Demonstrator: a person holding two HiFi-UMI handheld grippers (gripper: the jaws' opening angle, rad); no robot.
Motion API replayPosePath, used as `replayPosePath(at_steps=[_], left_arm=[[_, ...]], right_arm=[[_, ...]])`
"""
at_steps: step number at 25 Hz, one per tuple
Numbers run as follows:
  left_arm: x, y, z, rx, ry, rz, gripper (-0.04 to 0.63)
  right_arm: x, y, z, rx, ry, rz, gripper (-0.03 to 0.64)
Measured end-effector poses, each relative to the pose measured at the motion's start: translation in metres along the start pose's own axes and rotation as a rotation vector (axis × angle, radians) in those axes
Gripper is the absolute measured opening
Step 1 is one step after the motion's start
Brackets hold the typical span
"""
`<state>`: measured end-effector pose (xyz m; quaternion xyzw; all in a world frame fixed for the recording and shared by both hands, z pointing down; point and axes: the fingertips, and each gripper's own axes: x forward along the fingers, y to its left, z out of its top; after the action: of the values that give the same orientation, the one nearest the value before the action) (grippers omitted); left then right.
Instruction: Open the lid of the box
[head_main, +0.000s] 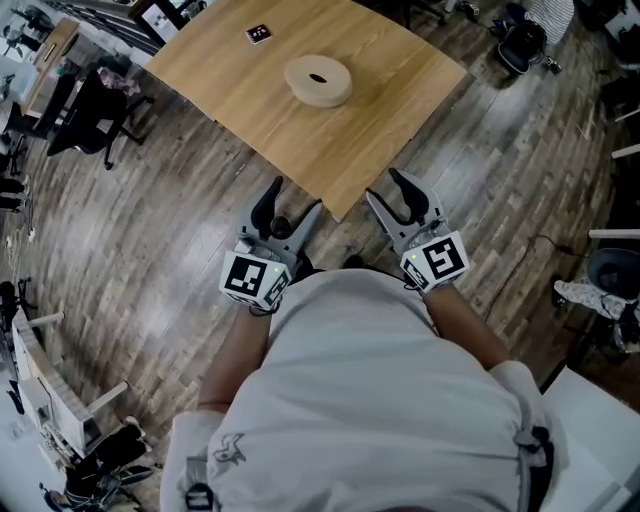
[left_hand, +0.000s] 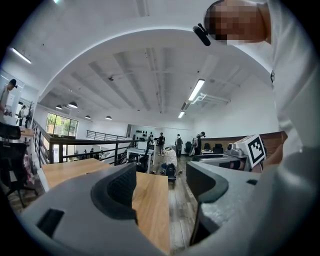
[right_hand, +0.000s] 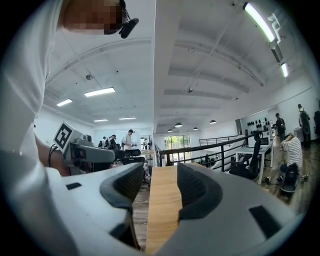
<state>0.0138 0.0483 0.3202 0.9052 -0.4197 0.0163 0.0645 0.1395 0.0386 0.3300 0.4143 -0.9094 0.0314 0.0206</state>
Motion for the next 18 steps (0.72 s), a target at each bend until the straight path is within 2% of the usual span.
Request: replayPosePath(at_steps=[3, 7, 18], left_arm=[[0.016, 0.018, 0.003, 0.001, -0.009, -0.02, 0.302], [0.043, 0.039, 0.003, 0.013, -0.001, -0.089, 0.302], [0.134, 0.148, 0.0, 0.013, 0.1, -0.312, 0.302]], right_arm=[[0.015, -0.009, -0.003, 0.006, 0.012, -0.029, 0.213], [0.038, -0.024, -0.006, 0.006, 0.02, -0.084, 0.213], [0.152, -0.08, -0.007, 0.046, 0.062, -0.265, 0.216]])
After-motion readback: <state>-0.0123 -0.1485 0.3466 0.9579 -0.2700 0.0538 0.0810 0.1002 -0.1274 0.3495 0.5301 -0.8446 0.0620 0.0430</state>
